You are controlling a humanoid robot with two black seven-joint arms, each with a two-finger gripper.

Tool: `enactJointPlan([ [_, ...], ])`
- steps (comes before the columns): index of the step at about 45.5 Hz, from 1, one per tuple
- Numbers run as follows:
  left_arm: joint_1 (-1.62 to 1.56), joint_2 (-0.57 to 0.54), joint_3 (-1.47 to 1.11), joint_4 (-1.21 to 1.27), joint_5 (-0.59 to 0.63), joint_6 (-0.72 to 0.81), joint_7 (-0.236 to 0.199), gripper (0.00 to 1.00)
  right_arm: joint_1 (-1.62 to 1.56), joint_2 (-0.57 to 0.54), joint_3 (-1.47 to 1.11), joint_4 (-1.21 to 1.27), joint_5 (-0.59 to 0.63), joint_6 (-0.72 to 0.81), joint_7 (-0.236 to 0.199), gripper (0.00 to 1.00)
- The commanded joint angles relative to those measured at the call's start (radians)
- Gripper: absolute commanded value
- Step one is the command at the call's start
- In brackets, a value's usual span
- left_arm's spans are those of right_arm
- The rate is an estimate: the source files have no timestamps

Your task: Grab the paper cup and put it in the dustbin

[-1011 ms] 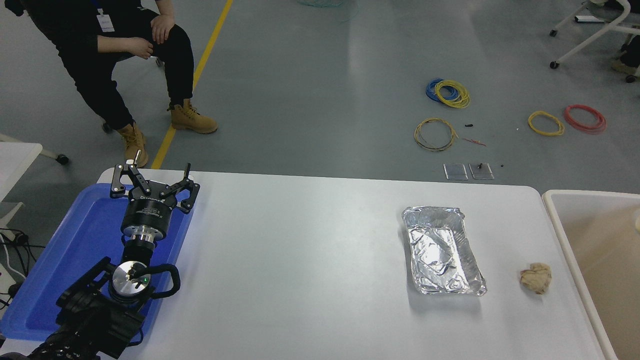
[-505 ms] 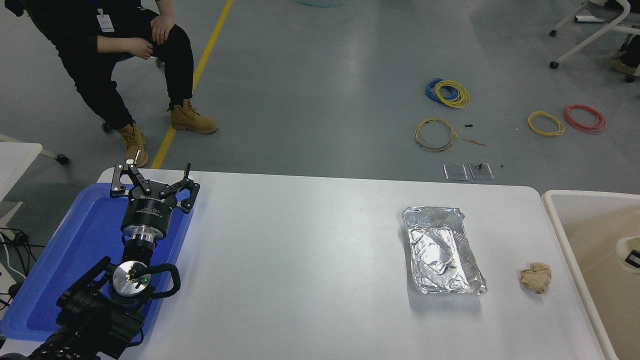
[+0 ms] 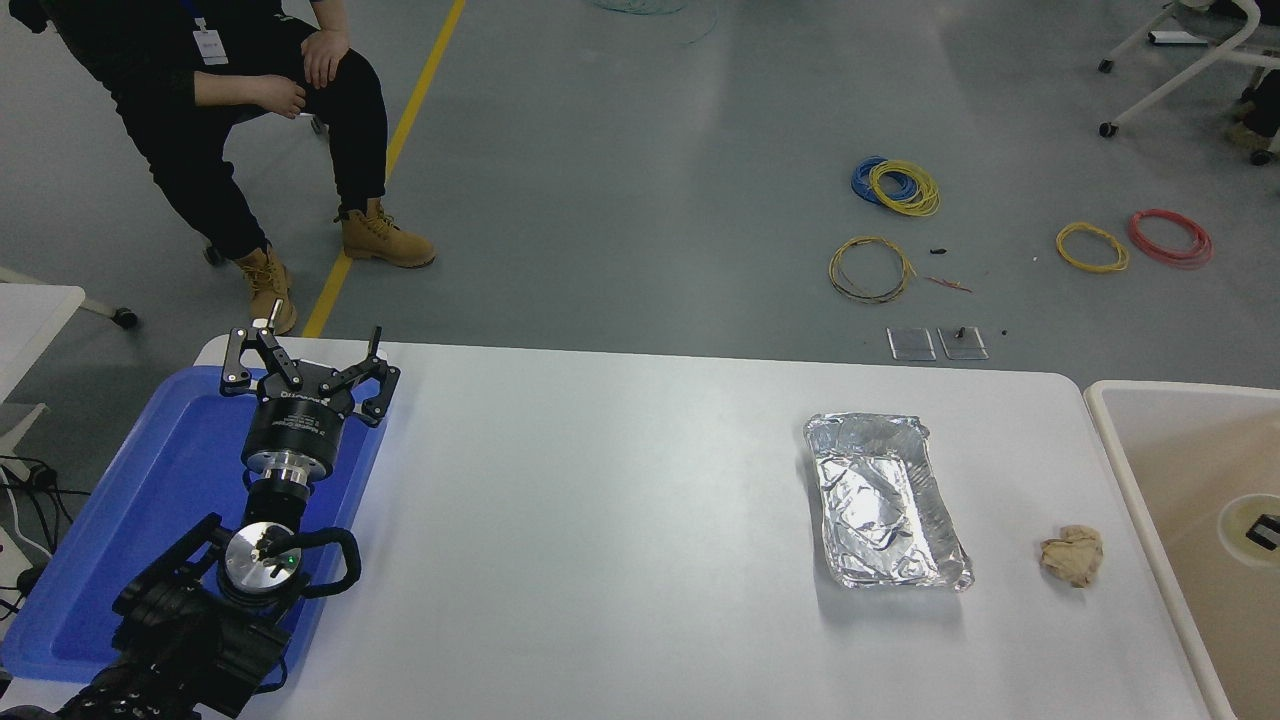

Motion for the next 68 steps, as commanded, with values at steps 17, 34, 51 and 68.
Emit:
enactJointPlan([
  [17, 0.0, 0.0, 0.0, 0.0, 0.0, 0.0, 0.0, 1.0, 0.117, -0.02, -0.013, 0.058, -0.004, -0.019, 0.0, 1.0],
  [34, 0.0, 0.0, 0.0, 0.0, 0.0, 0.0, 0.001, 1.0, 0.442, -0.069, -0.318, 0.254, -0.016, -0.017, 0.0, 1.0],
  [51, 0.0, 0.0, 0.0, 0.0, 0.001, 0.0, 0.001, 1.0, 0.864, -0.072, -0.406, 0.598, -0.018, 0.096, 0.0, 1.0],
  [68, 0.0, 0.0, 0.0, 0.0, 0.001, 0.0, 0.001, 1.0, 1.178, -0.061, -0.495, 0.809, -0.018, 0.429, -0.001, 1.0],
])
